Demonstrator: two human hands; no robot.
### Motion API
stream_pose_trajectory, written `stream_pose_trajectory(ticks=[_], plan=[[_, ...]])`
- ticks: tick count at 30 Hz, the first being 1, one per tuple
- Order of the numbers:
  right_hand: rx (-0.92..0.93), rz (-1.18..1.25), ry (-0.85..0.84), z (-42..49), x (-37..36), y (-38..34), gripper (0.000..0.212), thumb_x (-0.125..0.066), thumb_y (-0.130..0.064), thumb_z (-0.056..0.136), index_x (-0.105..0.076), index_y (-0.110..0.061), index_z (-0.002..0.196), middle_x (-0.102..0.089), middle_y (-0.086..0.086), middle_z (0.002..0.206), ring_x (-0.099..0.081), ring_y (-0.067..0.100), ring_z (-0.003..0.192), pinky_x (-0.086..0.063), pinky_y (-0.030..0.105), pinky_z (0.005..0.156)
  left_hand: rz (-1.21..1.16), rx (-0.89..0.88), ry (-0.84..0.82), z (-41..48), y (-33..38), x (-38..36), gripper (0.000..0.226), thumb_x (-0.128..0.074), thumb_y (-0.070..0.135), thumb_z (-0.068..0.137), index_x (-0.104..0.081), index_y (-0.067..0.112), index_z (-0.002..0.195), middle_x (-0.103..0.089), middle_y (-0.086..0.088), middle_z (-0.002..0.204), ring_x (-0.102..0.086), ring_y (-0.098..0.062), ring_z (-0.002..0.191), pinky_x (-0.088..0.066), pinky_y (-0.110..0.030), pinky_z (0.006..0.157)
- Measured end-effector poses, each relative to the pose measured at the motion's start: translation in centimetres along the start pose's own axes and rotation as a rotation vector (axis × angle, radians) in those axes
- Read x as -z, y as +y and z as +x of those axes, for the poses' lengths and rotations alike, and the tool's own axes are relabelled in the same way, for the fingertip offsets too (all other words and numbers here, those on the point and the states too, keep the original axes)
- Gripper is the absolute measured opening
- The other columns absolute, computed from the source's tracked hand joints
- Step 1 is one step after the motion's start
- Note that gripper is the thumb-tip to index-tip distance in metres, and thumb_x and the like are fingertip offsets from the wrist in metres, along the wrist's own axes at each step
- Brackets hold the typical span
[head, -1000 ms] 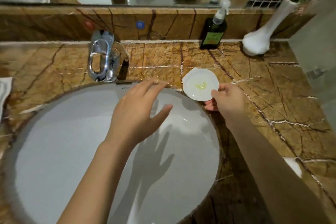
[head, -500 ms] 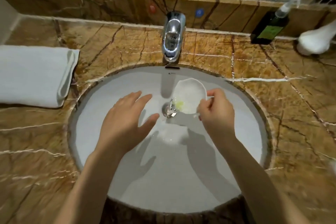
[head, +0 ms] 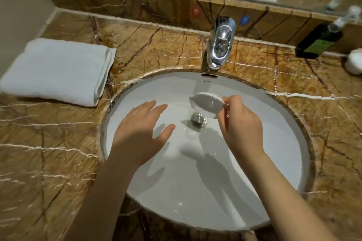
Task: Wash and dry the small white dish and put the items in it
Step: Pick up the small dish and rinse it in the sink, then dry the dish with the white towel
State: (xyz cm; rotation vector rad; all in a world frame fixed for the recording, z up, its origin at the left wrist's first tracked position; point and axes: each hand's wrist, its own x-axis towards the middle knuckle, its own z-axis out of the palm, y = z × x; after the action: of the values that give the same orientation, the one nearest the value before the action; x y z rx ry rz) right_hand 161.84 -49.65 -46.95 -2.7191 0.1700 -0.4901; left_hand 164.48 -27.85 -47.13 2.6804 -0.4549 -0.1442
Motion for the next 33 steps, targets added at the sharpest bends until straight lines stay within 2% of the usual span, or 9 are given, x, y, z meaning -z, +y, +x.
stream_pose_trajectory(ticks=[4,8,12,15,18,23,28,30,33], plan=[[0.008,0.009,0.017,0.4,-0.3,-0.1,0.015,-0.059,0.002,0.082,-0.045,-0.004,0.078,-0.050,0.014,0.056,-0.039,0.034,0.043,-0.028,0.030,0.041,-0.025,0.017,0.057,0.1,-0.2,-0.1,0.052,-0.052,0.045,0.082,-0.060,0.016,0.124,-0.056,-0.011,0.133,-0.051,-0.027,0.124,-0.040,-0.047,0.102],[-0.022,0.063,-0.082,1.6,-1.1,-0.9,0.022,-0.052,-0.005,0.085,-0.034,-0.015,0.078,-0.048,0.004,0.056,-0.036,0.026,0.043,-0.025,0.032,0.039,-0.036,0.056,0.086,0.1,-0.4,0.0,0.054,-0.045,0.050,0.082,-0.061,0.018,0.122,-0.058,-0.009,0.132,-0.052,-0.026,0.123,-0.041,-0.045,0.102],[-0.265,0.395,-0.235,2.9,-2.1,-3.5,0.008,-0.048,-0.018,0.084,-0.043,-0.024,0.082,-0.055,0.002,0.063,-0.054,0.019,0.058,-0.045,0.043,0.051,0.004,0.106,0.157,0.4,-1.1,0.6,0.047,-0.054,0.042,0.081,-0.064,0.016,0.117,-0.063,-0.009,0.125,-0.058,-0.025,0.116,-0.045,-0.042,0.098],[-0.400,0.698,-0.285,4.2,-2.4,-5.5,0.008,-0.051,-0.014,0.079,-0.050,-0.022,0.080,-0.058,0.007,0.062,-0.059,0.016,0.051,-0.049,0.038,0.047,0.099,0.123,0.345,0.5,-2.4,1.9,0.035,-0.063,0.027,0.079,-0.067,0.013,0.111,-0.070,-0.007,0.111,-0.066,-0.025,0.099,-0.054,-0.035,0.081],[-0.500,0.866,-0.342,5.2,-2.9,-7.2,0.010,-0.052,-0.006,0.080,-0.052,-0.015,0.080,-0.057,0.001,0.054,-0.059,0.014,0.044,-0.053,0.034,0.045,0.147,0.189,0.460,1.5,-4.6,4.1,0.032,-0.060,0.020,0.082,-0.065,0.013,0.113,-0.070,-0.007,0.105,-0.064,-0.026,0.095,-0.050,-0.032,0.074],[-0.543,0.880,-0.379,6.4,-4.5,-9.4,0.010,-0.053,-0.004,0.079,-0.052,-0.012,0.086,-0.062,0.010,0.060,-0.062,0.018,0.048,-0.055,0.032,0.045,0.147,0.388,0.424,6.4,-8.1,6.9,0.038,-0.049,0.031,0.088,-0.054,0.019,0.124,-0.064,-0.007,0.117,-0.057,-0.030,0.108,-0.047,-0.040,0.079],[-0.581,0.909,-0.335,7.4,-6.3,-11.0,0.016,-0.049,-0.002,0.081,-0.053,-0.011,0.094,-0.060,0.014,0.063,-0.056,0.013,0.042,-0.050,0.027,0.043,0.249,0.420,0.307,11.5,-10.3,6.4,0.044,-0.056,0.043,0.084,-0.050,0.018,0.120,-0.060,-0.009,0.110,-0.054,-0.031,0.101,-0.042,-0.037,0.064],[-0.579,0.904,-0.308,7.8,-7.0,-11.5,0.016,-0.048,0.000,0.081,-0.053,-0.009,0.094,-0.059,0.015,0.062,-0.054,0.011,0.040,-0.048,0.025,0.041,0.312,0.419,0.260,12.3,-11.0,6.0,0.039,-0.060,0.039,0.083,-0.052,0.014,0.112,-0.057,-0.011,0.106,-0.052,-0.031,0.097,-0.034,-0.035,0.057],[-0.617,0.895,-0.281,8.3,-7.9,-12.0,0.017,-0.048,0.001,0.080,-0.053,-0.011,0.091,-0.059,0.013,0.063,-0.054,0.012,0.038,-0.049,0.031,0.045,0.336,0.405,0.327,12.1,-11.9,5.5,0.018,-0.054,0.023,0.088,-0.058,0.012,0.101,-0.056,-0.011,0.097,-0.052,-0.029,0.091,-0.030,-0.033,0.055]])
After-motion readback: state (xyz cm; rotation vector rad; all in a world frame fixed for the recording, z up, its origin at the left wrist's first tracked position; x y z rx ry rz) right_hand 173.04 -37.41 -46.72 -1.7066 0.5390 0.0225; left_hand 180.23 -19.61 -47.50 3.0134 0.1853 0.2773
